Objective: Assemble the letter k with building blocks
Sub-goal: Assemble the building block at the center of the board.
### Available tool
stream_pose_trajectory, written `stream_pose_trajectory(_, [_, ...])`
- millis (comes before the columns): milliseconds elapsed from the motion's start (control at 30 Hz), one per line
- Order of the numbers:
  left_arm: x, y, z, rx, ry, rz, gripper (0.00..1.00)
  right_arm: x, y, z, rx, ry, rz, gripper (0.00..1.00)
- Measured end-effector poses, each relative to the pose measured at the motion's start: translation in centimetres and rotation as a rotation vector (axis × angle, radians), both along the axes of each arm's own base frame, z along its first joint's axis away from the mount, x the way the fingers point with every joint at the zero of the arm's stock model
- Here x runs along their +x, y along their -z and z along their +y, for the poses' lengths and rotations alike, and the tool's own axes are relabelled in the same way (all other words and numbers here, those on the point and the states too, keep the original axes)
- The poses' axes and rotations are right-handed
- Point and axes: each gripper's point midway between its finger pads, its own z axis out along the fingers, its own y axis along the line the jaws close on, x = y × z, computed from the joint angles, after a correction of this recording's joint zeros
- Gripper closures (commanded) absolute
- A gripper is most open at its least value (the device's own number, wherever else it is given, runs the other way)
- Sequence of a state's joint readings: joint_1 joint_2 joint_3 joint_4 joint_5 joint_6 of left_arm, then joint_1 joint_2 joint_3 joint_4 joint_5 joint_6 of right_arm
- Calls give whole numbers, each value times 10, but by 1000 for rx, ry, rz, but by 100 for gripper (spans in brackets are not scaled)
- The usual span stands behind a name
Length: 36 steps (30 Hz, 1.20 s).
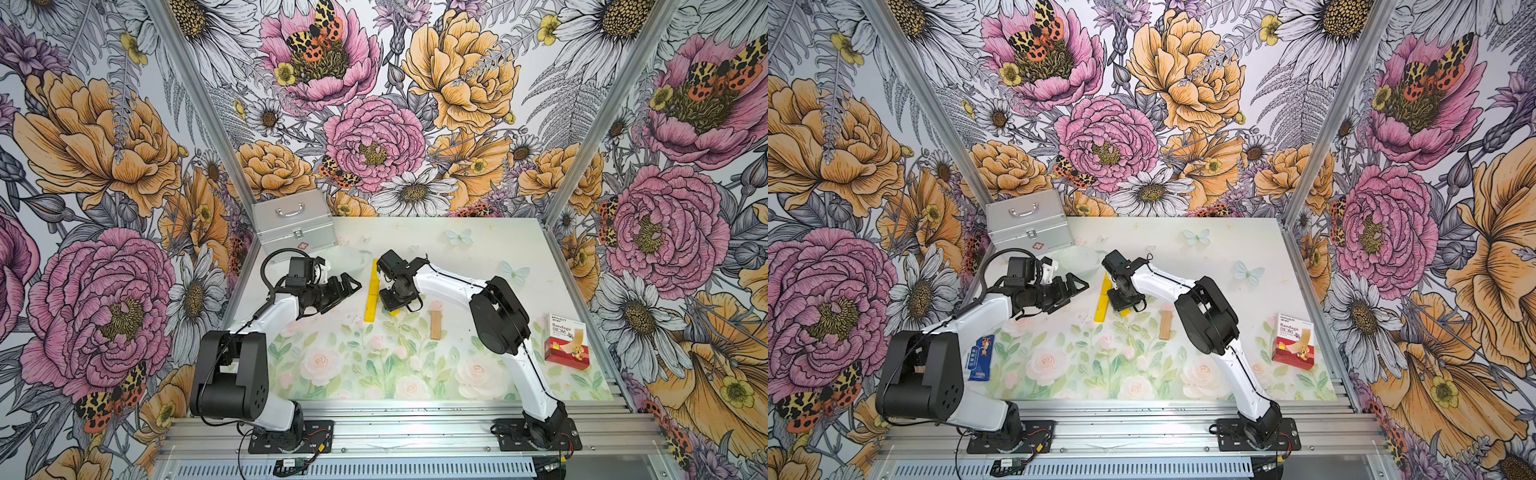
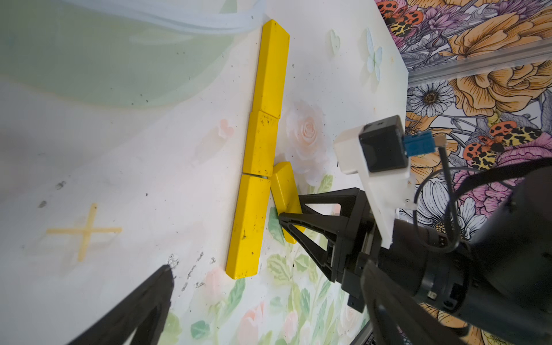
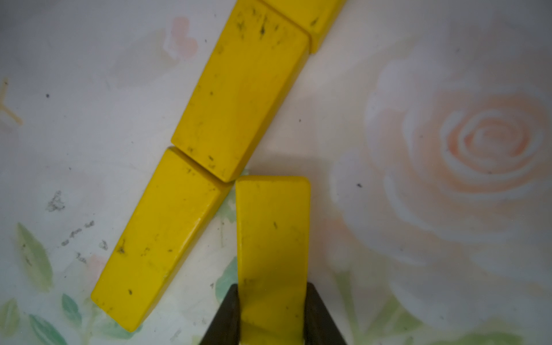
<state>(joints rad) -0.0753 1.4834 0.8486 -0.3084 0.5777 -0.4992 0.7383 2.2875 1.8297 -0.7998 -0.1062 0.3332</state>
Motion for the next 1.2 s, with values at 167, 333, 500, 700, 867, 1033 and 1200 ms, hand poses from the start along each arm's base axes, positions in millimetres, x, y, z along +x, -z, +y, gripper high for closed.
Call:
stream_pose_trajectory(167, [0,0,0,0,0,1,1,0,0,0,0,0,0,69])
stream_pose_trajectory(333, [0,1,0,0,0,4,1,0,1,0,-1,-1,-1,69])
stream_pose_trajectory(500, [0,1,0,0,0,4,1,0,2,0,-2,-13,-5,69])
stream_pose_trajectory(700, [0,1,0,0,0,4,1,1,2,-3,-1,-35,-14,69])
stream_pose_trajectory(867, [0,1,0,0,0,1,1,6,2,-9,-4,-39,-21,69])
stream_pose_trajectory(1033, [0,1,0,0,0,1,1,7,2,-15,-9,-50,-24,69])
stream_pose_trajectory(1200, [0,1,0,0,0,1,1,7,2,-16,-15,-78,-31,69])
